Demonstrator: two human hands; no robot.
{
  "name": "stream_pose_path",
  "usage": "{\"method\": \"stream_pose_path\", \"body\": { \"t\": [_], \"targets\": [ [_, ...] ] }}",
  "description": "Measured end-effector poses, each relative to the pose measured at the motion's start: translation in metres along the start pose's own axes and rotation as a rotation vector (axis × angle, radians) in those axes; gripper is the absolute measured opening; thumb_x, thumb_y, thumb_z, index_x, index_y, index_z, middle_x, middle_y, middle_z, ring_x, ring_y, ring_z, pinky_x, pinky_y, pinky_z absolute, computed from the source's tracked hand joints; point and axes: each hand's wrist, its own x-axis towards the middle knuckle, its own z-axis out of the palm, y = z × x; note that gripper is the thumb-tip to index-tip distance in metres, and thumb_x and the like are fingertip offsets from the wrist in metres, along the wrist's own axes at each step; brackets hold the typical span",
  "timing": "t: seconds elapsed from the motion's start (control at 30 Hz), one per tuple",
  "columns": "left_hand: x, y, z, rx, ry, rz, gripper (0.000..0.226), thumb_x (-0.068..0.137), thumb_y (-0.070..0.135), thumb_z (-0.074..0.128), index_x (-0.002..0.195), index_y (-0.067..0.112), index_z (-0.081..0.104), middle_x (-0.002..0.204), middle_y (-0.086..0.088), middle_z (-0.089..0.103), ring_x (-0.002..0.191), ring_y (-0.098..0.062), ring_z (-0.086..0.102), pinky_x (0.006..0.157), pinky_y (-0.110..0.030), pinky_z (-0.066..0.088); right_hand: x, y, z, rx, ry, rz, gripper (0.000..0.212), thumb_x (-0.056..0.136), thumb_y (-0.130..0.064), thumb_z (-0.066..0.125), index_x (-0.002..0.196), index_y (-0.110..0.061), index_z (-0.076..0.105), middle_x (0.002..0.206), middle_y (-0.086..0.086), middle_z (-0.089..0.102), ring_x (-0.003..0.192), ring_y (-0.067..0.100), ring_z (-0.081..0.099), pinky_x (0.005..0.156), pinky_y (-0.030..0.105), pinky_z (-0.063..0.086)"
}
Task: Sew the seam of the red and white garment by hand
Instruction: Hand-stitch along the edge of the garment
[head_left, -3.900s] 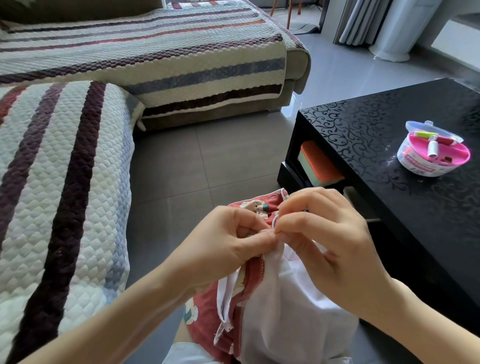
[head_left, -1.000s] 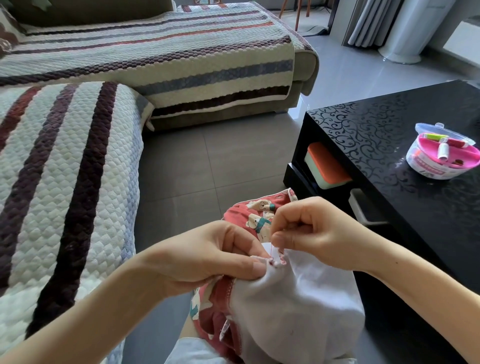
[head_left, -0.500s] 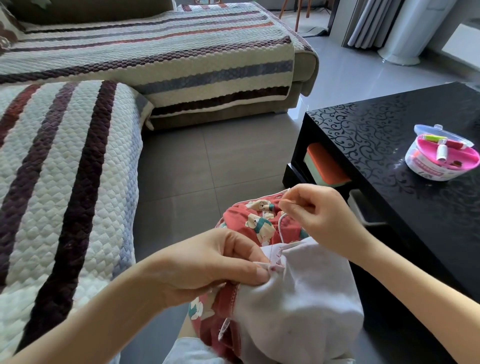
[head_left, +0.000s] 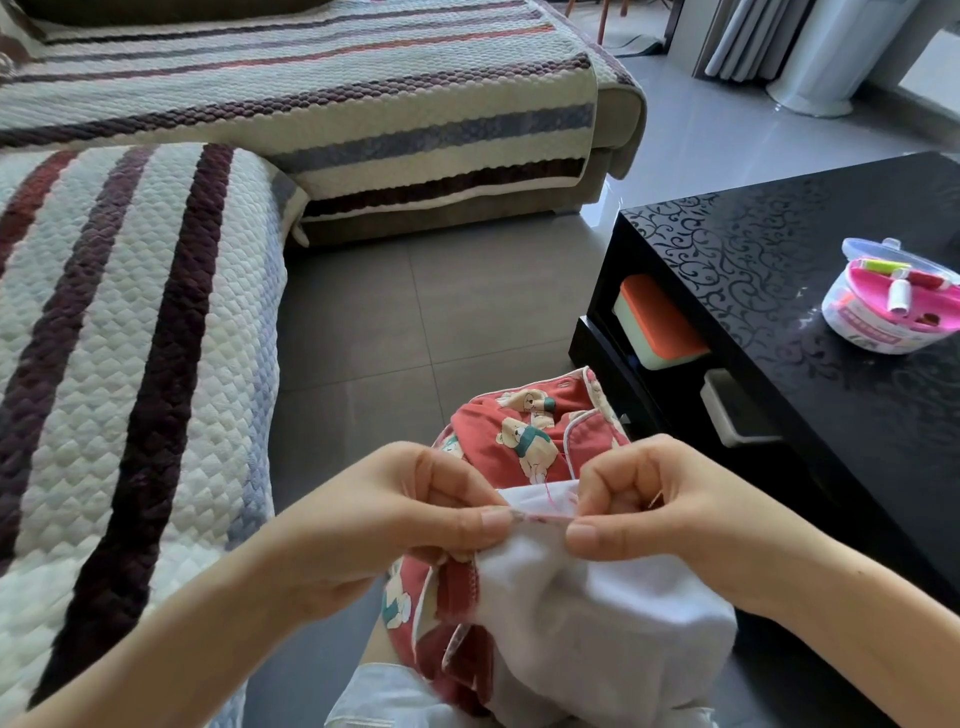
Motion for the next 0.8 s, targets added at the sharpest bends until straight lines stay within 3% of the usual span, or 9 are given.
{"method": "stream_pose_path", "body": {
  "t": [0.13,0.2,0.27,0.4,0.53,0.67,0.8],
  "targets": [
    [0.004,-0.011,0.002,-0.123,-0.027,-0.048,0.026,0.062,0.023,0.079,0.081,0.006,0.076,0.07,-0.006,0.059,0.061,-0.01,0.049,0.055,-0.018,0.04,-0.001,0.004,0.005,0.043,0.095,0.03,0.024,0.064,-0.02,0.086,0.053,-0.015,0.066,0.045,-0.007,0.048,0.042,0.002,0.038,0.047,0.01,0.029],
    [0.005,-0.012,0.004,-0.183,-0.031,-0.056,0.029,0.062,0.022,0.078,0.084,0.003,0.075,0.069,-0.005,0.06,0.06,-0.009,0.049,0.054,-0.016,0.04,-0.002,0.007,0.007,-0.042,0.195,-0.089,0.019,0.067,-0.028,0.085,0.066,-0.015,0.072,0.048,-0.002,0.038,0.047,0.007,0.034,0.051,0.015,0.027],
    [0.005,-0.012,0.007,-0.218,-0.02,-0.047,0.016,0.068,0.016,0.075,0.078,0.004,0.075,0.064,-0.002,0.062,0.056,-0.007,0.053,0.052,-0.014,0.043,-0.005,0.009,0.009,-0.15,0.312,-0.259,0.016,0.067,-0.028,0.081,0.077,-0.019,0.072,0.051,-0.004,0.028,0.048,0.006,0.027,0.048,0.015,0.025],
    [0.006,-0.01,0.014,-0.182,0.009,-0.028,0.014,0.071,0.023,0.072,0.06,0.015,0.072,0.052,0.007,0.052,0.047,-0.002,0.044,0.046,-0.012,0.035,-0.008,0.011,0.016,-0.433,0.397,-0.477,0.01,0.078,-0.037,0.068,0.08,-0.027,0.068,0.051,-0.002,0.031,0.046,0.003,0.03,0.048,0.011,0.029],
    [0.008,-0.01,0.017,-0.149,0.071,-0.001,0.013,0.07,0.027,0.072,0.065,0.015,0.075,0.054,0.006,0.052,0.05,-0.004,0.043,0.05,-0.014,0.034,-0.006,0.014,0.019,-0.615,0.455,-0.478,0.013,0.081,-0.042,0.063,0.085,-0.03,0.065,0.051,-0.008,0.031,0.044,0.003,0.031,0.048,0.01,0.027],
    [0.006,-0.008,0.017,-0.062,0.104,0.072,0.015,0.076,0.027,0.078,0.076,0.012,0.077,0.067,-0.004,0.064,0.06,-0.008,0.053,0.054,-0.016,0.041,-0.006,0.01,0.021,-0.68,0.446,-0.393,0.015,0.078,-0.048,0.06,0.086,-0.036,0.062,0.048,-0.011,0.033,0.043,0.005,0.038,0.049,0.01,0.027],
    [0.004,-0.005,0.018,0.021,0.095,0.165,0.011,0.079,0.021,0.075,0.079,0.011,0.077,0.074,-0.005,0.073,0.067,-0.009,0.066,0.061,-0.017,0.049,-0.006,0.001,0.02,-0.608,0.321,-0.312,0.012,0.077,-0.034,0.067,0.069,-0.029,0.06,0.047,-0.011,0.035,0.044,0.006,0.035,0.049,0.01,0.028]
  ]
}}
